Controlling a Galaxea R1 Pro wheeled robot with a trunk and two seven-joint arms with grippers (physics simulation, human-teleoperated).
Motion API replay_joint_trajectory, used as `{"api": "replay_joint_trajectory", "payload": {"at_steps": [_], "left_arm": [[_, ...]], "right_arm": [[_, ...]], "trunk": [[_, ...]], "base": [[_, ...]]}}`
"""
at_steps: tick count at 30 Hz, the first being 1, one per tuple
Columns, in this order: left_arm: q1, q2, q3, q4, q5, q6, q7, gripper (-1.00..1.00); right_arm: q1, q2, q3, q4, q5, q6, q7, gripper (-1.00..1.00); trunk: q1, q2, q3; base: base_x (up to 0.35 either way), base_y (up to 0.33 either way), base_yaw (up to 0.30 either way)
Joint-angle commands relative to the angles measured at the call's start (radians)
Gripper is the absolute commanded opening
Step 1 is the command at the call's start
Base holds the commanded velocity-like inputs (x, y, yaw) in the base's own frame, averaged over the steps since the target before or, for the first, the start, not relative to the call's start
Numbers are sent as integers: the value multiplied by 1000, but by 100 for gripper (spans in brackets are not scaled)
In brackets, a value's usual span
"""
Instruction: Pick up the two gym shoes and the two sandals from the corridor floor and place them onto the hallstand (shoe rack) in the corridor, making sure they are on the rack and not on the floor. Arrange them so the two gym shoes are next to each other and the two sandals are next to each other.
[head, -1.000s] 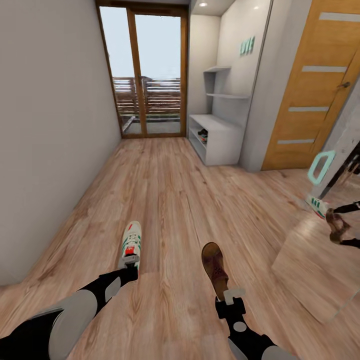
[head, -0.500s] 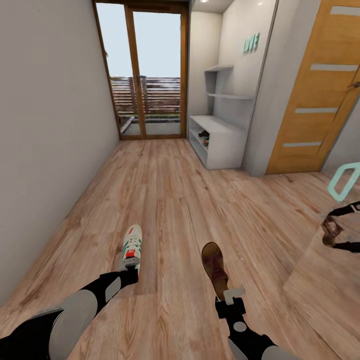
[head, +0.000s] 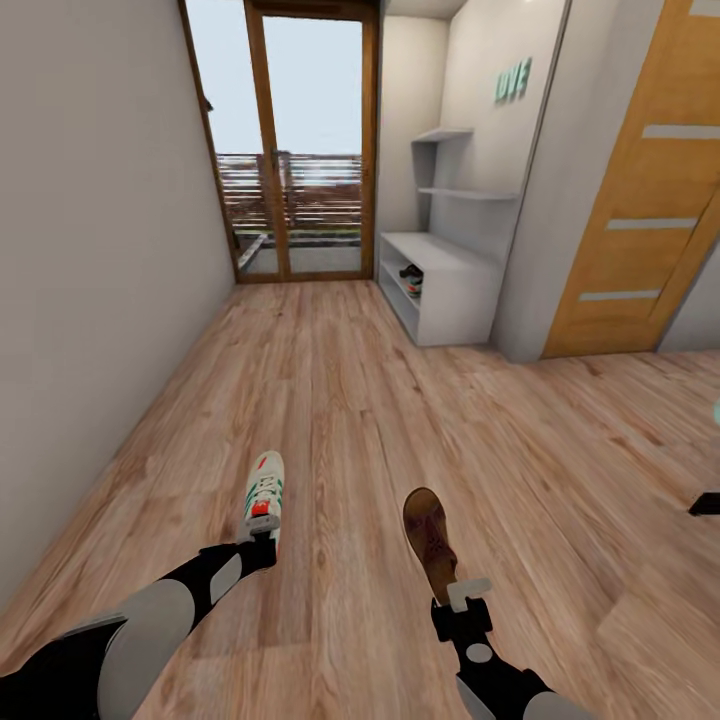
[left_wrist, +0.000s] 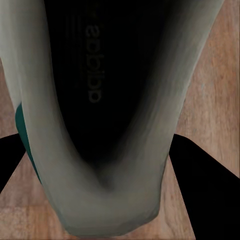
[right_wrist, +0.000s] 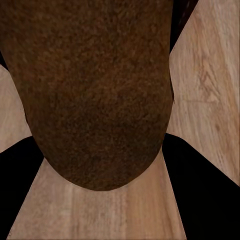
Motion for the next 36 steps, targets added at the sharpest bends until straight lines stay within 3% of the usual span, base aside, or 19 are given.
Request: {"api": "replay_joint_trajectory", "payload": {"at_steps": [1,36], "left_arm": [[0,0,8,-3,-6,7,-3,-100],[0,2,8,-3,-6,10,-4,-100]], "right_arm": [[-1,0,9,1,-8,-3,-4,-100],[-1,0,8,1,-8,1,-4,-100]], "trunk": [[0,0,-1],[0,0,-1]], "base": [[350,91,0],[348,174,0]]}}
